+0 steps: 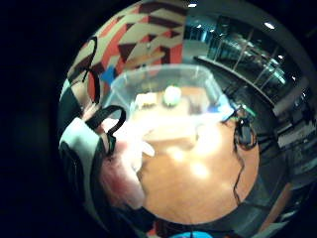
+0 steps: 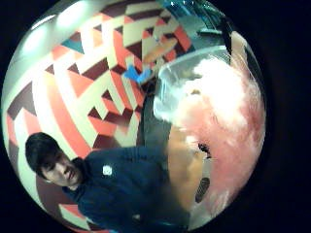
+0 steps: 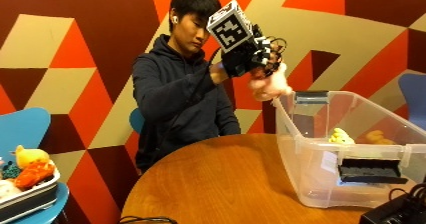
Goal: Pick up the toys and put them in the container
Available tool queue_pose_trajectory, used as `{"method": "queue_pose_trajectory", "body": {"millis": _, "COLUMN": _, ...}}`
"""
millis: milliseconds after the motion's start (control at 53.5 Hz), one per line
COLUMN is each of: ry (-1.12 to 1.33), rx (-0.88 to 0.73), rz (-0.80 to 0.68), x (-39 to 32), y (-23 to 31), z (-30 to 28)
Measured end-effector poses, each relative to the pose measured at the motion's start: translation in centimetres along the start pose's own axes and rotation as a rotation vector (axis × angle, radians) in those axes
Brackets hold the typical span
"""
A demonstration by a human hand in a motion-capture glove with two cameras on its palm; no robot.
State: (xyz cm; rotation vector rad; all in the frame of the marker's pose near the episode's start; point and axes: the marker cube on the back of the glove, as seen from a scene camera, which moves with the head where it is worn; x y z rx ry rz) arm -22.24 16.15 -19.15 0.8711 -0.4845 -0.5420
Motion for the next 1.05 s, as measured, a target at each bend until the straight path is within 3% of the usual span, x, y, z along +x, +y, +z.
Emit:
{"method": "queue_pose_trajectory", "body": {"millis": 131, "ry": 0.005, "rx": 0.154, "rz": 0.130, "x": 1.5, "y": -3.0, "z": 0.9}}
{"method": "queue_pose_trajectory", "body": {"millis": 224, "ry": -0.032, "rx": 0.016, "rz": 0.221, "x": 3.2, "y": -4.3, "z": 3.5}}
{"method": "queue_pose_trajectory", "body": {"millis": 318, "ry": -0.061, "rx": -0.086, "rz": 0.214, "x": 3.9, "y": -4.3, "z": 5.6}}
{"method": "queue_pose_trajectory", "body": {"millis": 1047, "ry": 0.009, "rx": 0.076, "rz": 0.211, "x": 7.0, "y": 2.0, "z": -0.6}}
